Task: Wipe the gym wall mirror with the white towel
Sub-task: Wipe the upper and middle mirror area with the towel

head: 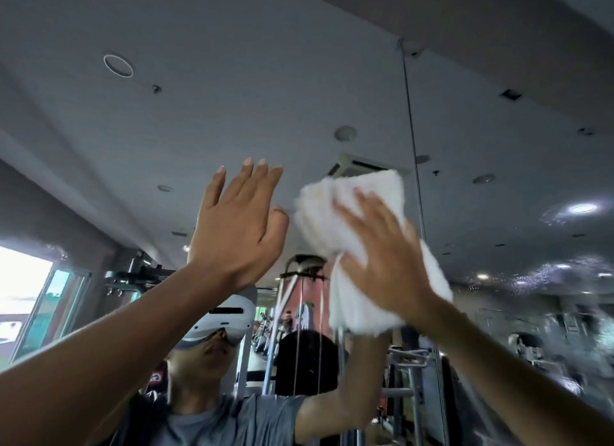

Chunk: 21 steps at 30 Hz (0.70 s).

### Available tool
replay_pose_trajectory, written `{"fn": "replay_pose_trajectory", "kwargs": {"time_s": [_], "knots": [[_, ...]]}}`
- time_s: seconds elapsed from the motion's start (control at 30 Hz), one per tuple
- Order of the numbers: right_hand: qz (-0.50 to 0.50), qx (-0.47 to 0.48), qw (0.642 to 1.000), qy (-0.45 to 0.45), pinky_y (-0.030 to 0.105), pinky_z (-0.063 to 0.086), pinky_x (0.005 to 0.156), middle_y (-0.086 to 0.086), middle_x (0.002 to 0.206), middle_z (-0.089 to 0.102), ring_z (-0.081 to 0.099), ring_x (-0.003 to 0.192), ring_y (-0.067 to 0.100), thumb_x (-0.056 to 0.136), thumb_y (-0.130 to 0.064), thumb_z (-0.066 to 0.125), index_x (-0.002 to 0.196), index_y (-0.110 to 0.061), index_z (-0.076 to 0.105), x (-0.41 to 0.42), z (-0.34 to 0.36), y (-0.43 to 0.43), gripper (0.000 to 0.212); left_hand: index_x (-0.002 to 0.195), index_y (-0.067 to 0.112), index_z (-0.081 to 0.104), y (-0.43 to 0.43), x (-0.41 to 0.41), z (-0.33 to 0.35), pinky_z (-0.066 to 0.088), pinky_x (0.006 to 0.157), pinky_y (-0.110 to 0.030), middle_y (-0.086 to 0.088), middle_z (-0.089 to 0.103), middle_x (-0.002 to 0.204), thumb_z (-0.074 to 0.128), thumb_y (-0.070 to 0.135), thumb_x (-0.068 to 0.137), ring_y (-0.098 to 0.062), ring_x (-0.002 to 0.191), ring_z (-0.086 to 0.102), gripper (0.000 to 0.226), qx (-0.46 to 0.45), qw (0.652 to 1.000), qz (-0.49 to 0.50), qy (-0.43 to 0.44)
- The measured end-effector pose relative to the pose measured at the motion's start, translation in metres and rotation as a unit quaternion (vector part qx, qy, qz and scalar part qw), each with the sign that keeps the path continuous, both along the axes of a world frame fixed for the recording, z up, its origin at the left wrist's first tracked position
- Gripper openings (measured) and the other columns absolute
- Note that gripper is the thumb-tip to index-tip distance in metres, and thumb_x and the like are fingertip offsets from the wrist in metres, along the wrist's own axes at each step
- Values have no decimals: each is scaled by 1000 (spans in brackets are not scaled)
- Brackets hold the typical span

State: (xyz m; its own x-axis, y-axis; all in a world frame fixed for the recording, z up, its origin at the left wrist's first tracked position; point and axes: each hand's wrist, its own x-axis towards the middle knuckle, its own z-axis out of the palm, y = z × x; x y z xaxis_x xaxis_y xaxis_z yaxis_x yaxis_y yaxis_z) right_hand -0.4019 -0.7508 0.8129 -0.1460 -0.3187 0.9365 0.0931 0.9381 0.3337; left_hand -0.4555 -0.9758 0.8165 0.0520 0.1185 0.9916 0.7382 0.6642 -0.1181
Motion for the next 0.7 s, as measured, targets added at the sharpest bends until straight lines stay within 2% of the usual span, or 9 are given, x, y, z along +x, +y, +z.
{"fn": "replay_pose_trajectory", "kwargs": {"time_s": [0.1, 0.17, 0.2, 0.27, 0.37, 0.47, 0.57, 0.63, 0.7], "knots": [[3, -198, 979, 37, 61, 15, 116, 0, 168, 11, 9, 153, 23, 97, -54, 35, 157, -35, 22, -3, 68, -7, 65, 150, 21, 42, 3, -1, 2, 6, 124, -41, -5, 37, 160, 12, 46, 91, -18, 151, 23, 71, 2, 999, 51, 13], [2, -253, 966, 53, 62, 10, 118, 3, 168, 8, 5, 154, 26, 99, -51, 38, 158, -33, 17, -12, 90, -34, 65, 136, 20, 55, 1, -2, 9, 20, 114, -45, -8, 52, 145, 21, 44, 92, -24, 138, 42, 60, -2, 995, 94, 43], [-1, -236, 970, 48, 62, 7, 118, 3, 168, 5, 3, 154, 26, 99, -53, 36, 158, -33, 14, -16, 88, -48, 67, 128, 19, 59, -3, -3, 13, 26, 106, -46, -8, 58, 133, 25, 42, 92, -26, 126, 50, 54, -12, 990, 126, 64], [-2, -134, 991, 32, 59, 5, 118, 0, 169, 1, -1, 155, 22, 98, -57, 28, 159, -36, 9, -20, 63, -62, 67, 114, 17, 60, -12, -3, 23, 31, 90, -45, -5, 62, 110, 32, 38, 92, -27, 100, 54, 42, -32, 975, 186, 114], [22, 5, 1000, -10, 55, 11, 117, -7, 168, 4, 2, 154, 16, 89, -65, 20, 158, -39, 16, -7, 22, -42, 74, 105, 15, 60, -22, -4, 37, 33, 83, -43, -4, 58, 91, 42, 33, 91, -28, 84, 51, 29, -48, 959, 212, 184], [2, -65, 998, -8, 57, 12, 118, -10, 168, 3, 2, 154, 15, 86, -66, 19, 157, -42, 14, 3, 50, -4, 75, 119, 16, 60, -22, -4, 52, 34, 87, -43, -5, 61, 99, 42, 36, 93, -28, 90, 55, 37, -59, 961, 209, 171], [11, -188, 980, 63, 59, 16, 116, -2, 166, 18, 13, 152, 22, 99, -53, 37, 155, -37, 25, -7, 130, -3, 60, 130, 16, 56, -19, -5, 75, 34, 98, -46, -13, 58, 131, 30, 45, 93, -31, 119, 53, 54, -71, 971, 197, 116], [15, -237, 967, 96, 61, 18, 113, 6, 160, 28, 21, 147, 29, 99, -49, 37, 152, -28, 31, -17, 179, -24, 57, 138, 18, 50, -22, -6, 87, 28, 108, -47, -16, 45, 150, 21, 52, 91, -31, 140, 40, 65, -57, 976, 194, 80], [11, -227, 969, 93, 63, 17, 114, 10, 161, 26, 19, 148, 32, 99, -48, 36, 152, -23, 29, -22, 200, -49, 59, 149, 25, 38, -24, -11, 91, 15, 118, -48, -14, 25, 163, 13, 57, 90, -27, 152, 20, 71, -41, 978, 196, 59]]}}
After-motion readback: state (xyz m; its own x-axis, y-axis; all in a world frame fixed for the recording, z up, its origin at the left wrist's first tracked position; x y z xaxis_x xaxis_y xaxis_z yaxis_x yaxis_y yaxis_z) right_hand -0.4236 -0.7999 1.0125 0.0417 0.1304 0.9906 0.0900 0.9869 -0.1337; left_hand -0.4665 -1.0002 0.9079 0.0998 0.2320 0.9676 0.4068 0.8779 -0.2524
